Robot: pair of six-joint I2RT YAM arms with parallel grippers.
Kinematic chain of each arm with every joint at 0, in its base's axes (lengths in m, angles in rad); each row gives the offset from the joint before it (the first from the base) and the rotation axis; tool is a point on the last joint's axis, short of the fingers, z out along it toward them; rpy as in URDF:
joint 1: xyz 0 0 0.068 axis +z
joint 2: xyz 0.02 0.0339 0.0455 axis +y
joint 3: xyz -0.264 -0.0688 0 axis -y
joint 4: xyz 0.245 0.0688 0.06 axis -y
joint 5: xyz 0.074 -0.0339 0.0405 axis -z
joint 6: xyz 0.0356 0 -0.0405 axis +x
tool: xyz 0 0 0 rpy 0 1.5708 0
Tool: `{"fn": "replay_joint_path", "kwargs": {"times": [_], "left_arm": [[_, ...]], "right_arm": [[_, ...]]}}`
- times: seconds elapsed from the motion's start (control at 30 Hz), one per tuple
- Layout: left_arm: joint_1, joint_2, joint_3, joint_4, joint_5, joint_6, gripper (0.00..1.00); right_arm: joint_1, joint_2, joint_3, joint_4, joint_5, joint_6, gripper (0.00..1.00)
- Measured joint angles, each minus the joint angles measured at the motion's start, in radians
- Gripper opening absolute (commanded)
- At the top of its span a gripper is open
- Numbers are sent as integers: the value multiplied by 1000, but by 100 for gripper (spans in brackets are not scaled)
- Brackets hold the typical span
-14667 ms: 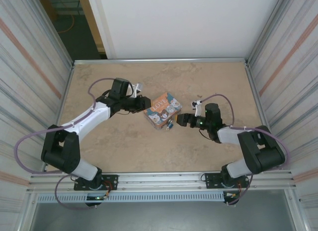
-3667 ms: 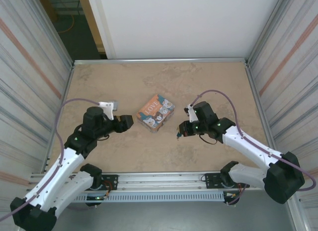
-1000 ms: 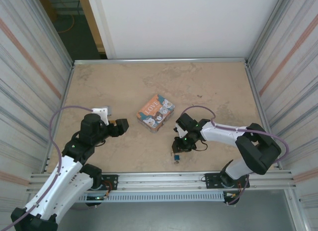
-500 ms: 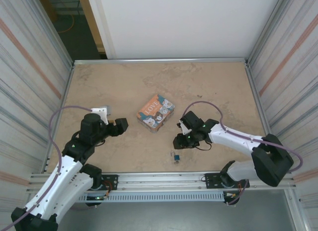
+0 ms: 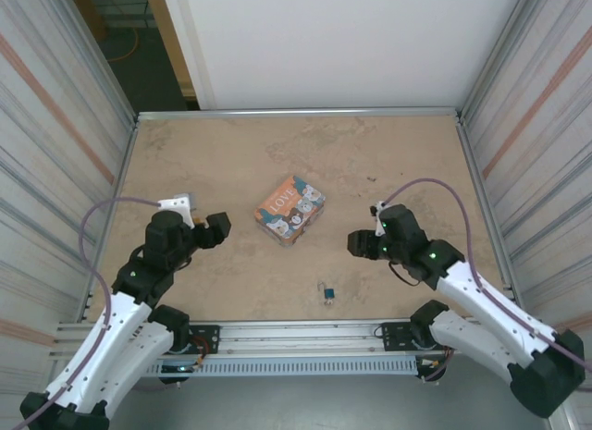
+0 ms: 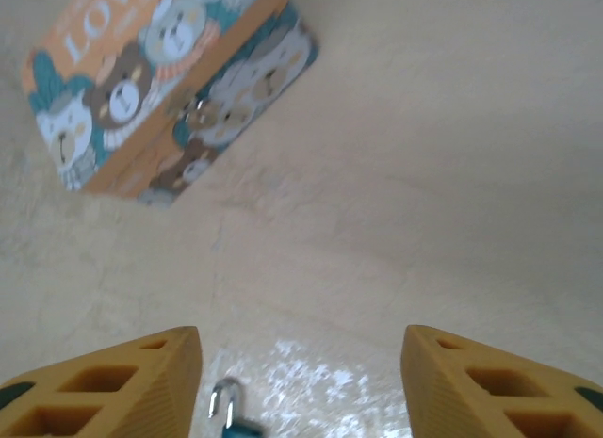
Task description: Unlock the padlock with the key
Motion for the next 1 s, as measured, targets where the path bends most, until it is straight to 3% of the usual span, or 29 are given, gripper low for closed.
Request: {"fn": "replay_joint_path", "kwargs": {"times": [0.23, 0.47, 0.63, 1.0], "left_arm": [[19, -20, 0, 43, -77, 2, 94], [27, -5, -2, 108, -149, 28, 99], [51, 47, -2, 158, -192, 58, 99], [205, 220, -13, 273, -278, 95, 99]], "right_arm": [[-131, -238, -116, 15, 89, -53, 79], [-291, -393, -204, 99, 117, -132, 88], [-377, -358, -212, 179, 127, -213, 99], [-530, -26, -268, 522, 100, -362, 99]]}}
